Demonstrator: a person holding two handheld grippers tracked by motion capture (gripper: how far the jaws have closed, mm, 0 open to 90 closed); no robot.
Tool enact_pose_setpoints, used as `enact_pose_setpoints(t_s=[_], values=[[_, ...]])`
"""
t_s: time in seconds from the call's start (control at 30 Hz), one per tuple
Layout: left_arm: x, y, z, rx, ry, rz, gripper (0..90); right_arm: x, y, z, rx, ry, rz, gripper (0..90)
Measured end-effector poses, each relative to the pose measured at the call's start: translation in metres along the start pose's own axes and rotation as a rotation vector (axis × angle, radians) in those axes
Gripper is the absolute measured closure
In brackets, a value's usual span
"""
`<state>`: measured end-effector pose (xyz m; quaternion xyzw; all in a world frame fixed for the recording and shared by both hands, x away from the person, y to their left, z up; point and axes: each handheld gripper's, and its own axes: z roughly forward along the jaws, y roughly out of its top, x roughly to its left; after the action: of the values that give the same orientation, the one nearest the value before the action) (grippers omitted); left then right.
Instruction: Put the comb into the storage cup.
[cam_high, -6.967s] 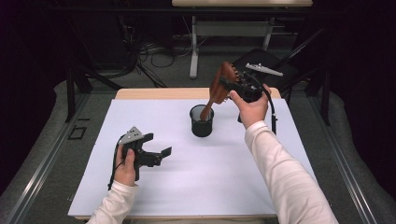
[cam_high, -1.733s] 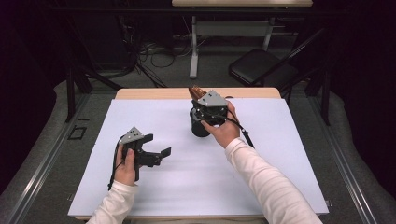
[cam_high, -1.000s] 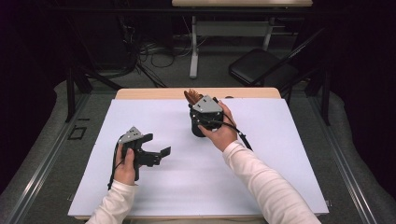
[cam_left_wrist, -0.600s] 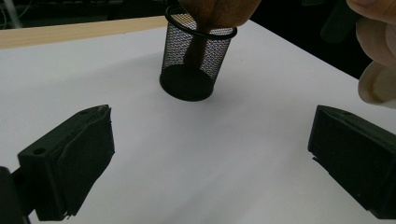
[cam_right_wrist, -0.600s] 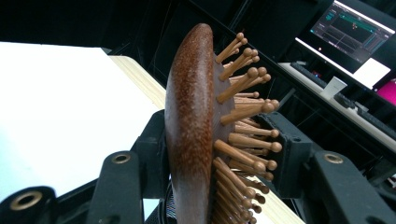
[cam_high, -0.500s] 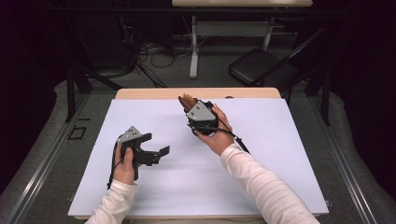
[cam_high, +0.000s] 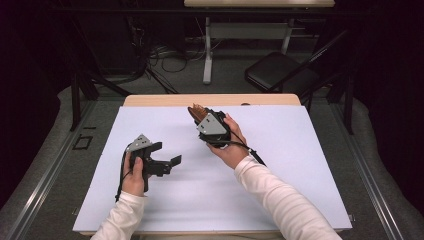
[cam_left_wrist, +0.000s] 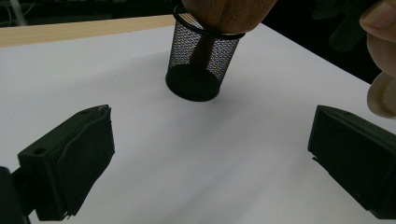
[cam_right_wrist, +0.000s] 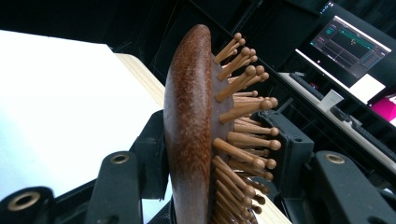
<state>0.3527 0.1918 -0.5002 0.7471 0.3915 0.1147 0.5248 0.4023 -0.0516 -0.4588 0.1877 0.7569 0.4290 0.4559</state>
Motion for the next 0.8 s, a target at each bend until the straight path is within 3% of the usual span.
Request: enact_pose_setpoints(t_s=[0.8], values=[[0.0000,-0.0001,-0.0003,0.001,0.001,0.000,0.6,0.0051,-0.0008,0.0022,-0.001,-0.011,0.005,44.2]])
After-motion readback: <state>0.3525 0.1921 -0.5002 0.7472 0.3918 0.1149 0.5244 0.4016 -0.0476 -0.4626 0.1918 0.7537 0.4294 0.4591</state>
